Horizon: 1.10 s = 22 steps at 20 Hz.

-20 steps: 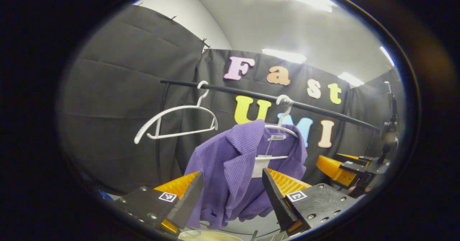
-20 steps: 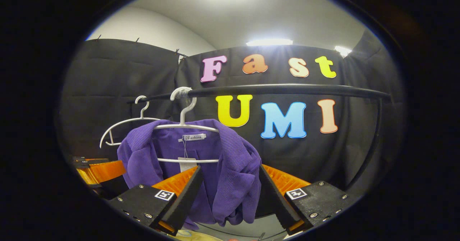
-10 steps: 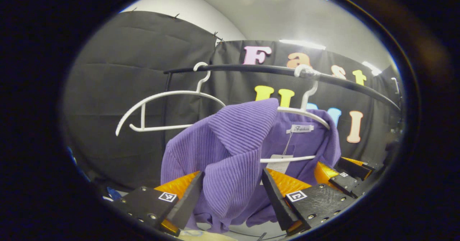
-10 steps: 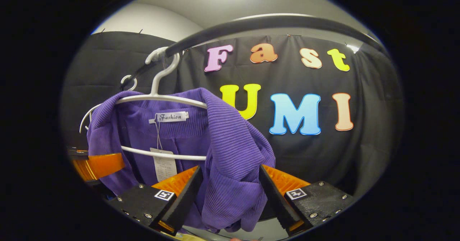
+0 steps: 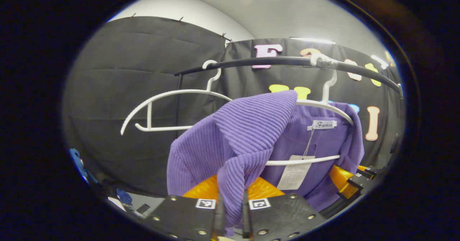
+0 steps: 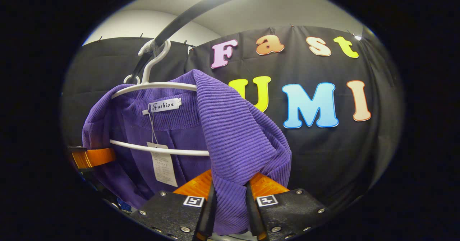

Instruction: Grasp the clothes on the hanger with both hands and then place them into the laundry hamper below.

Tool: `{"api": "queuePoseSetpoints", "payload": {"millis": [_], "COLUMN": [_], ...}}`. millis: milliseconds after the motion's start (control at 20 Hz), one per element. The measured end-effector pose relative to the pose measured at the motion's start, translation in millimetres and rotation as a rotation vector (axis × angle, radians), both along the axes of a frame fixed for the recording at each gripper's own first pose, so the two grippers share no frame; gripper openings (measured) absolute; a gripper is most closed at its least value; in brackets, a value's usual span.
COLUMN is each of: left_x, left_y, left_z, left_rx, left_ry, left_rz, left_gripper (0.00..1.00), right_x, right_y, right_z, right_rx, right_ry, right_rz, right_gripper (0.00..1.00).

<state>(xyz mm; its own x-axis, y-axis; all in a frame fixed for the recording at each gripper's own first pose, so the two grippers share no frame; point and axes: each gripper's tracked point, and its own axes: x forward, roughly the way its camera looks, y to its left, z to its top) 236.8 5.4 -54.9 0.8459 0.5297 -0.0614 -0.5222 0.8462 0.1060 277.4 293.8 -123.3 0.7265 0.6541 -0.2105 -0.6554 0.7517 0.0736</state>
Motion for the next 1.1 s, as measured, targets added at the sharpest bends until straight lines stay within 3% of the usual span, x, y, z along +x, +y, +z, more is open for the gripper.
{"api": "queuePoseSetpoints", "payload": {"millis": [100,150,250,300,400,750,1100], "left_x": [3,5,0,-4,-4,-28,-46], "left_y": [-5,-6,-10,-11,-16,-32,-32], "left_z": [-2,-3,-4,0,-2,31,90], "left_rx": [-0.002,-0.012,-0.043,-0.050,-0.063,-0.091,-0.084], "left_ry": [0.000,-0.001,-0.008,-0.019,-0.013,-0.068,-0.106], "left_rz": [-0.020,-0.033,-0.046,-0.053,-0.080,-0.237,-0.423], "left_gripper": [0.02,0.16,0.09,0.16,0.03,0.03,0.03], "right_x": [7,10,3,4,6,-6,-20], "right_y": [-1,0,2,2,-1,-13,-27], "right_z": [0,0,1,1,3,11,42], "right_rx": [0.024,0.041,0.057,0.068,0.097,0.075,0.027], "right_ry": [0.034,0.043,0.065,0.070,0.090,0.075,0.006], "right_rz": [0.020,0.030,0.077,0.100,0.115,0.046,-0.090], "right_gripper": [0.23,0.17,0.11,0.08,0.02,0.01,0.01]}}
